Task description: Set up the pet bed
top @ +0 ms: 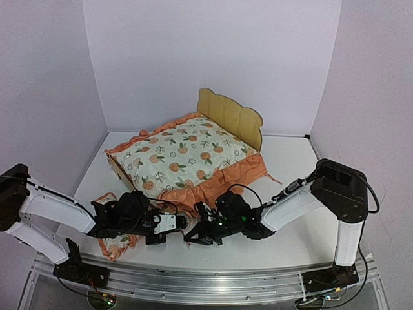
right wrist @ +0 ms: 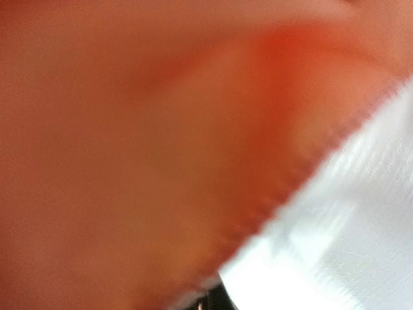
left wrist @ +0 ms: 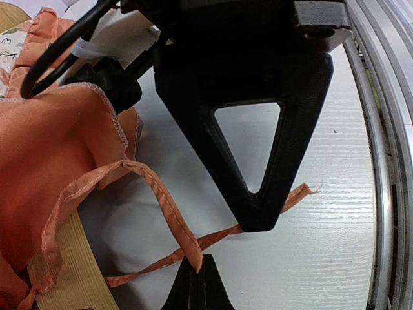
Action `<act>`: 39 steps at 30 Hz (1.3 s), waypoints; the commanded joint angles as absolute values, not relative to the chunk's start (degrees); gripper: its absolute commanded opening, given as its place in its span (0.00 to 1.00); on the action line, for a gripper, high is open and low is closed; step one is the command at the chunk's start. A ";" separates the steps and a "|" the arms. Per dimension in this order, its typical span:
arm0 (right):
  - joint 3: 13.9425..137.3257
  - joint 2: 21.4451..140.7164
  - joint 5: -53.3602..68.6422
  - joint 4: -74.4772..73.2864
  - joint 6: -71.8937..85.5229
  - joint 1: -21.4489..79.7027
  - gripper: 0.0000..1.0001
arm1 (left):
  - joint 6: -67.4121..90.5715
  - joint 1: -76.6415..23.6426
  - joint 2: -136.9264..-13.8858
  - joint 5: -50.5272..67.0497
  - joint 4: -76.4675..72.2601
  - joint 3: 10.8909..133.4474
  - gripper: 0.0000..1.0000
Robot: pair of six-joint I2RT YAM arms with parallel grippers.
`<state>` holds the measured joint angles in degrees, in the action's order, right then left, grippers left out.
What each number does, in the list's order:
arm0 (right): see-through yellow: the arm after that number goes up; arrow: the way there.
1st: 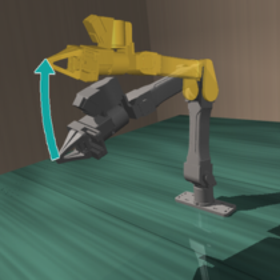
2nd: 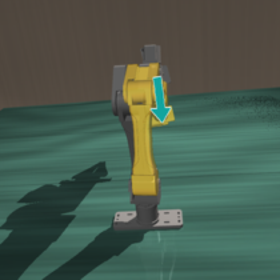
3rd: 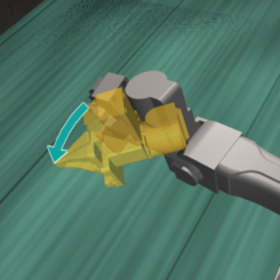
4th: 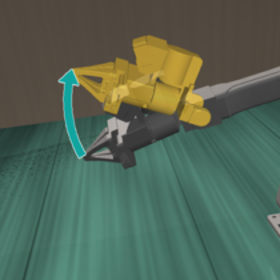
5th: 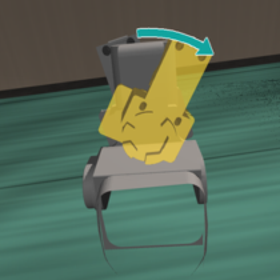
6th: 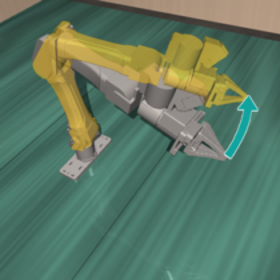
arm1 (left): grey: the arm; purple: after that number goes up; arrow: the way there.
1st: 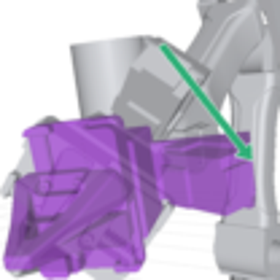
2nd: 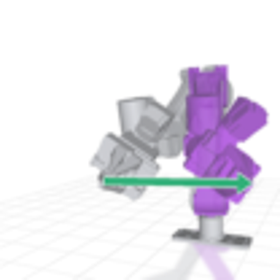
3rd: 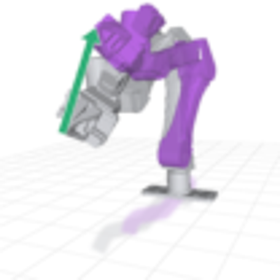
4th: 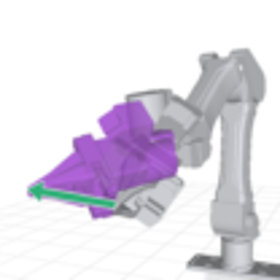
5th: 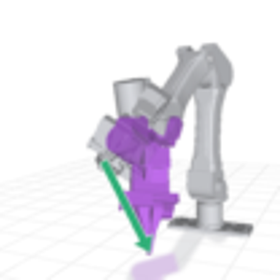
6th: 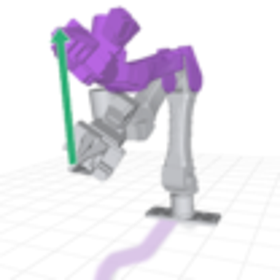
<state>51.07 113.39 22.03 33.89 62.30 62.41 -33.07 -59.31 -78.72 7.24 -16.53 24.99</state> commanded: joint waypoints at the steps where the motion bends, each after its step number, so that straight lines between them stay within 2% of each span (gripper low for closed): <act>1: 50.67 114.67 23.49 35.06 62.49 62.45 0.00 | -35.79 -59.24 -77.56 6.06 -18.12 24.65 0.00; 12: 48.75 108.09 22.56 33.27 59.15 62.50 0.00 | -47.75 -59.27 -76.05 5.00 -14.70 21.65 0.00; 19: 50.58 105.47 23.52 29.33 57.49 62.47 0.00 | -50.12 -59.30 -77.02 5.23 -15.90 21.62 0.00; 21: 51.28 105.55 24.07 28.63 57.38 62.47 0.00 | -51.28 -59.27 -76.68 4.38 -17.02 21.16 0.06; 25: 51.88 105.81 24.05 27.87 57.37 62.48 0.00 | -53.91 -59.30 -74.09 2.85 -21.18 18.77 0.33; 28: 52.34 105.96 23.93 27.72 57.63 62.50 0.00 | -56.04 -59.30 -71.24 3.26 -22.98 16.27 0.44; 35: 53.76 106.69 23.54 27.36 59.83 62.54 0.00 | -56.38 -59.32 -62.35 7.39 -23.04 14.00 0.47; 39: 53.45 106.82 23.30 27.01 59.84 62.51 0.00 | -57.95 -59.33 -60.87 11.39 -19.09 14.01 0.52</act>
<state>52.00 107.13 22.75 27.49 59.23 62.39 -55.96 -59.31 -62.42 6.63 -20.00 14.00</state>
